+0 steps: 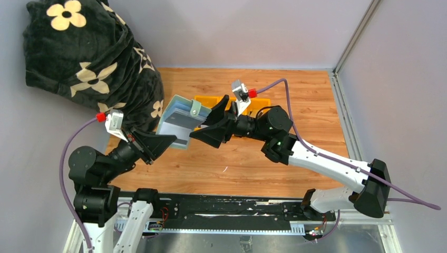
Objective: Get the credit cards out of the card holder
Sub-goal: Remove the credit card from the card holder.
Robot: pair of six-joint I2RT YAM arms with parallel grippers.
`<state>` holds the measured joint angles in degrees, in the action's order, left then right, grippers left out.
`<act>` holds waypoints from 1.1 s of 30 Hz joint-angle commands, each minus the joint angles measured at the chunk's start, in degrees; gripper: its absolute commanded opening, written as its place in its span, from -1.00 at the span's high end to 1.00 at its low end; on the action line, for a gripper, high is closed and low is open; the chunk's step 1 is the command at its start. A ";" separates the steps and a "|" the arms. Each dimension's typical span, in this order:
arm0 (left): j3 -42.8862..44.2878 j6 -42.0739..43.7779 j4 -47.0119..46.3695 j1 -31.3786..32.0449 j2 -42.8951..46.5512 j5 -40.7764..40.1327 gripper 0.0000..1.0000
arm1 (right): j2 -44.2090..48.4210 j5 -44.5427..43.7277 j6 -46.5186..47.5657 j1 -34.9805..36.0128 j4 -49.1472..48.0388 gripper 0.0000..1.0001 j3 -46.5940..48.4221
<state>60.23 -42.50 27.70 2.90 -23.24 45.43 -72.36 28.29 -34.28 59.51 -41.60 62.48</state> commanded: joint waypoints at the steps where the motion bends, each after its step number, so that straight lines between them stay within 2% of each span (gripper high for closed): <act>1: 4.48 12.06 10.48 0.18 -4.75 -8.65 1.00 | -0.40 -2.90 9.90 0.88 7.45 -0.41 1.47; 3: 5.64 16.72 11.99 0.18 -6.65 -8.31 1.00 | -1.72 -4.86 16.28 0.88 16.05 -0.54 4.47; 6: 8.94 30.62 17.35 0.18 -9.46 -9.88 1.00 | -3.03 -8.08 21.95 0.87 24.04 -0.59 7.14; 10: 10.95 54.91 24.49 0.18 -11.93 -16.68 1.00 | -0.43 -8.29 21.45 0.88 24.54 -0.63 5.89; 12: 11.17 62.75 27.13 0.18 -13.16 -19.98 1.00 | 2.15 -9.98 21.49 0.80 25.67 -0.64 5.03; 14: 11.16 72.74 31.22 0.18 -14.61 -23.48 1.00 | 4.74 -15.29 22.37 0.85 27.62 -0.65 4.16; 17: 10.84 82.42 35.42 0.18 -16.45 -27.06 1.00 | 7.20 -23.59 23.25 0.88 30.16 -0.67 3.55; 20: 10.60 87.99 37.19 0.27 -17.15 -30.19 1.00 | 6.64 -25.91 23.66 0.79 30.66 -0.68 3.57; 26: 11.77 92.72 40.06 0.53 -16.01 -29.39 1.00 | -1.49 -18.83 21.09 0.83 26.66 -0.70 4.67; 30: 12.37 92.90 41.14 0.53 -15.93 -27.82 1.00 | -7.56 -11.42 18.56 1.15 20.36 -0.71 6.35; 33: 12.15 92.06 41.16 0.55 -15.86 -27.19 1.00 | -11.30 -11.18 20.00 3.08 19.16 -0.71 8.88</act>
<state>71.16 48.16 68.51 3.16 -39.38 16.58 -81.36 13.13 -14.31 60.14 -17.08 67.00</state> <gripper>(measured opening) 0.080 0.853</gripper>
